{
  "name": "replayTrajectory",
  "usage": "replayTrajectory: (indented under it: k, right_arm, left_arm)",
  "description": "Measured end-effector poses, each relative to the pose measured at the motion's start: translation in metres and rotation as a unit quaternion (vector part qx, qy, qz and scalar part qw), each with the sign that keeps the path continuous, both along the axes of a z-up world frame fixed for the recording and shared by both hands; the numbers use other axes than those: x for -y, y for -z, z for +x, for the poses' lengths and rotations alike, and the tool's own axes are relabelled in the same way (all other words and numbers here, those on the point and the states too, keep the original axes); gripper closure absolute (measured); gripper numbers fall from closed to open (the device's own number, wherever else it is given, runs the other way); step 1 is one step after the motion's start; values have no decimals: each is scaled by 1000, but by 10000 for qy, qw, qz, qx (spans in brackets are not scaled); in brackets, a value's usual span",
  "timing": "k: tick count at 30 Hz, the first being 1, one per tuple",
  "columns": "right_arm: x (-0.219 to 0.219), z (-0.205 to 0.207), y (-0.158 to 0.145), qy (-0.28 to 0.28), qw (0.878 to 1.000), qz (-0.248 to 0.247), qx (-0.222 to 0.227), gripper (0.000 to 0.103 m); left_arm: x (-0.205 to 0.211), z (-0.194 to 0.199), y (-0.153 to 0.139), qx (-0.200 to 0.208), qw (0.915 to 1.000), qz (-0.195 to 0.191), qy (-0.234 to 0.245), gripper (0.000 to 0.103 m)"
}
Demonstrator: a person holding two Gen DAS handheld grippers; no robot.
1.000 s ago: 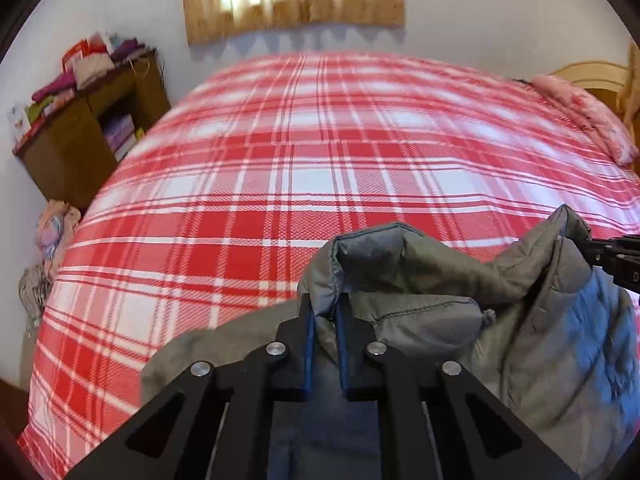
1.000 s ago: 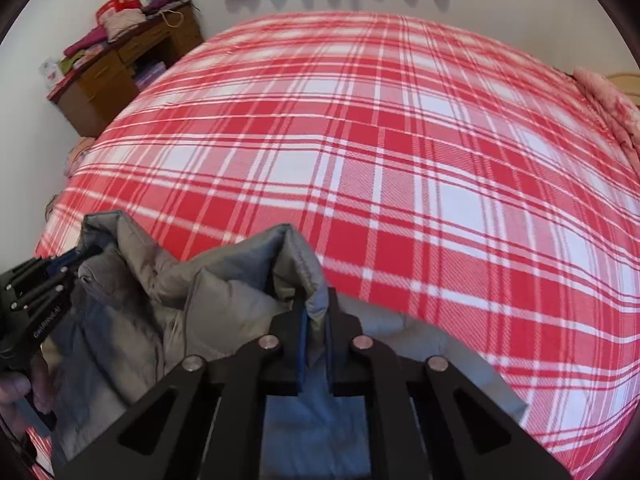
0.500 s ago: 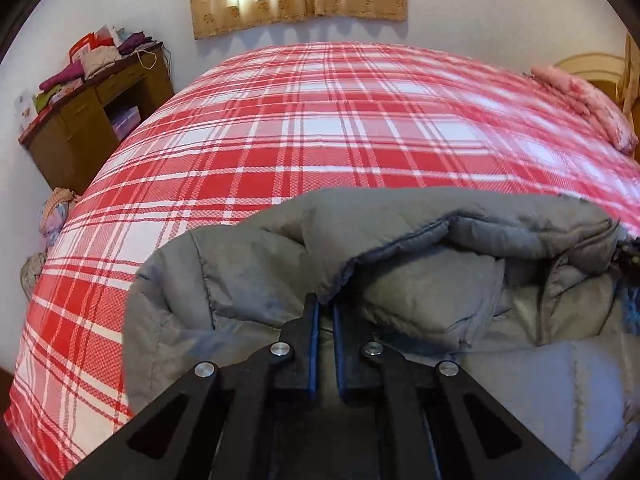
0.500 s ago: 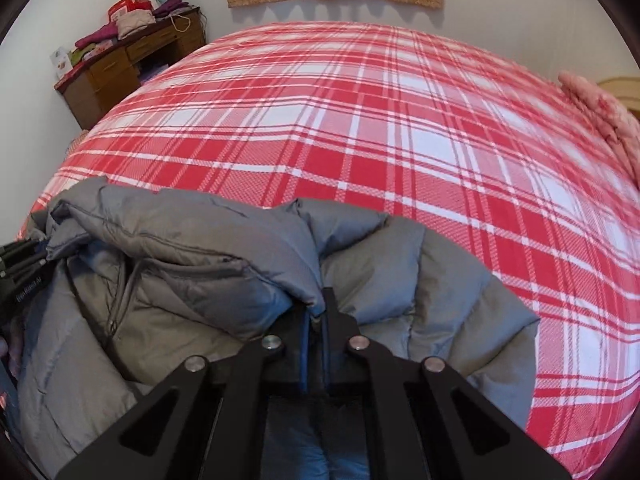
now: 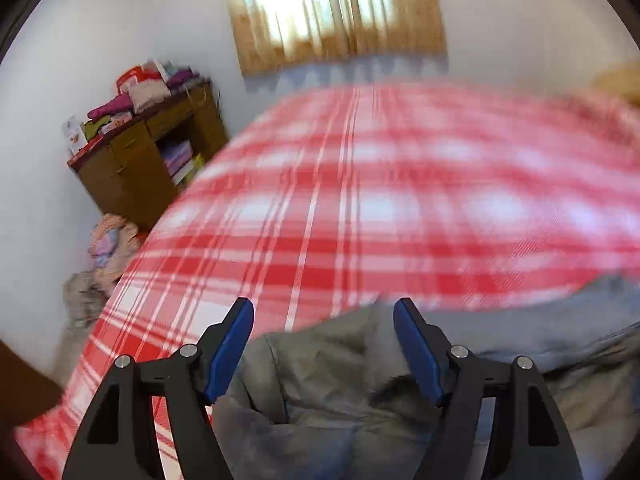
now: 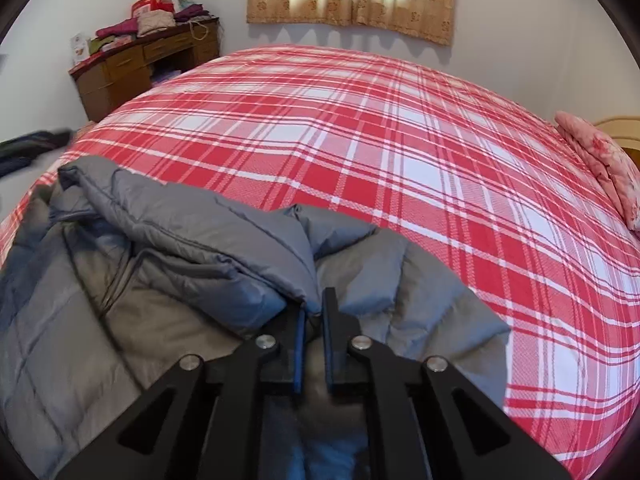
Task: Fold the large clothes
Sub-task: 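Lift the hem with both tools and fold it over toward the collar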
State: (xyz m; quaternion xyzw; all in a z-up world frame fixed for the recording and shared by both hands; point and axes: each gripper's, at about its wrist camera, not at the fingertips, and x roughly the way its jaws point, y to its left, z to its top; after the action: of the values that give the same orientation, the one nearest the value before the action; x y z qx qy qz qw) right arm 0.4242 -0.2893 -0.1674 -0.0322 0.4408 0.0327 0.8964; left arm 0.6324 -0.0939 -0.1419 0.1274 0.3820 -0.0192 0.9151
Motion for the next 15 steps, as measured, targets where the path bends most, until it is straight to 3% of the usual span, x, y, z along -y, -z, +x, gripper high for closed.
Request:
replayTrajectory:
  k: [1,3,7,11,15]
  right_arm:
    - [3,-4,-4,-22,10000,10,10,70]
    - [10,-10,-14,-43,9999,125,67,69]
    - [24,-10,-41,334,9981,425,281,67]
    - [16,8,-63,655,9934,805,498,65]
    - [-5,31,-60,692,9918,975,457,65]
  left_arm:
    - [1,0,7,-72,10000,40,40,30]
    - [5,-6,28,-314,9988,305,204,30]
    - [4,-26,34,-225,9981,375,425,30]
    - [2,-33,3,39,9994,-7,346,30]
    - [12,-31,-37,367,9953,-772,465,30]
